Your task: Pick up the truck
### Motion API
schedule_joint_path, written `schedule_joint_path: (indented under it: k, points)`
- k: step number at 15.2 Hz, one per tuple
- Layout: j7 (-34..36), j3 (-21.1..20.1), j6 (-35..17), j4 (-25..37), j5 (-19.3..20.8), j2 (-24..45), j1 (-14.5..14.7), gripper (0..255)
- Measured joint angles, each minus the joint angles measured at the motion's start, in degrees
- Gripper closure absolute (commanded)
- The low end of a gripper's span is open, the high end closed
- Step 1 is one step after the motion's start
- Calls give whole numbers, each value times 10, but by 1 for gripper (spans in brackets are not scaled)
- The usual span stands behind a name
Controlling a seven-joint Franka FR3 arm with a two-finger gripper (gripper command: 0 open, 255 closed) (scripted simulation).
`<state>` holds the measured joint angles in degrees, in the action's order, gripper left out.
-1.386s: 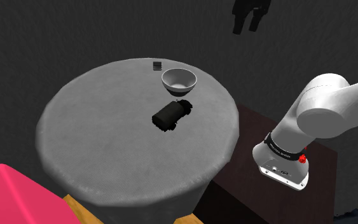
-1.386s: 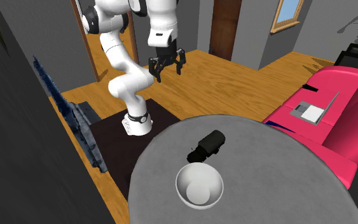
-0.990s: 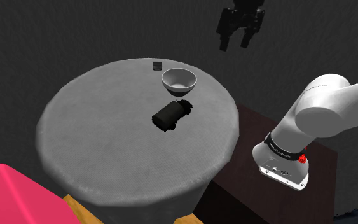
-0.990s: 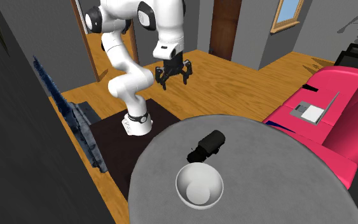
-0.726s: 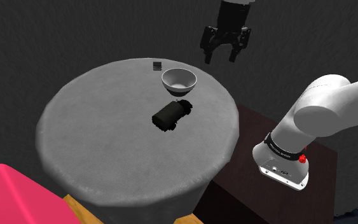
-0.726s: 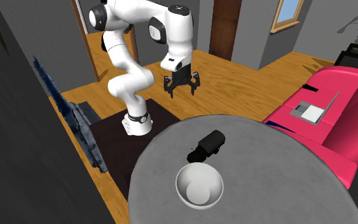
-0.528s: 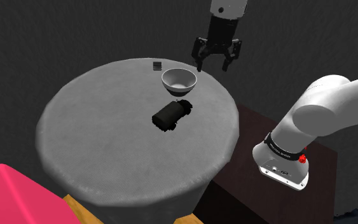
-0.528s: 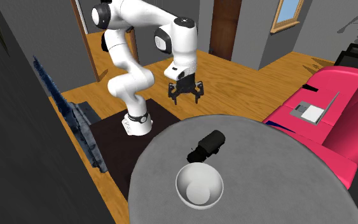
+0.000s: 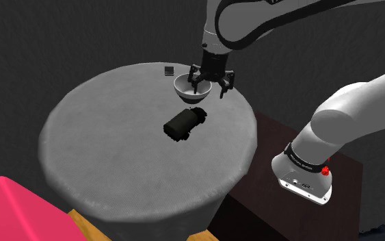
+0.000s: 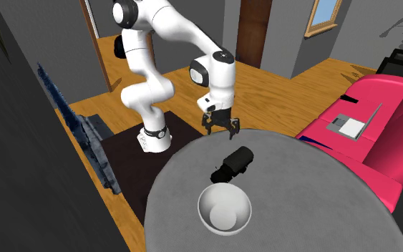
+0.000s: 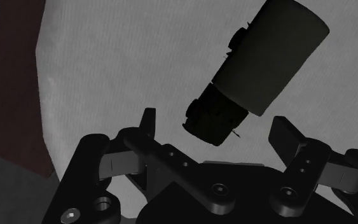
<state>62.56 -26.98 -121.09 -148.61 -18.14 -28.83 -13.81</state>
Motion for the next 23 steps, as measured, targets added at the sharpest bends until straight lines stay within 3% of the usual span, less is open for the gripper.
schedule_joint_path:
  k: [5,9,12,18,19,23]
  points:
    - [161,-71,-115,9,32,119,-61,0]
    - [315,-113,-194,26,109,224,-117,0]
    - [372,-120,-231,22,150,266,-126,0]
    - [420,-116,-276,20,211,319,-130,0]
    - [421,-116,-277,20,213,321,-130,255]
    - [422,-115,-279,20,215,322,-130,255]
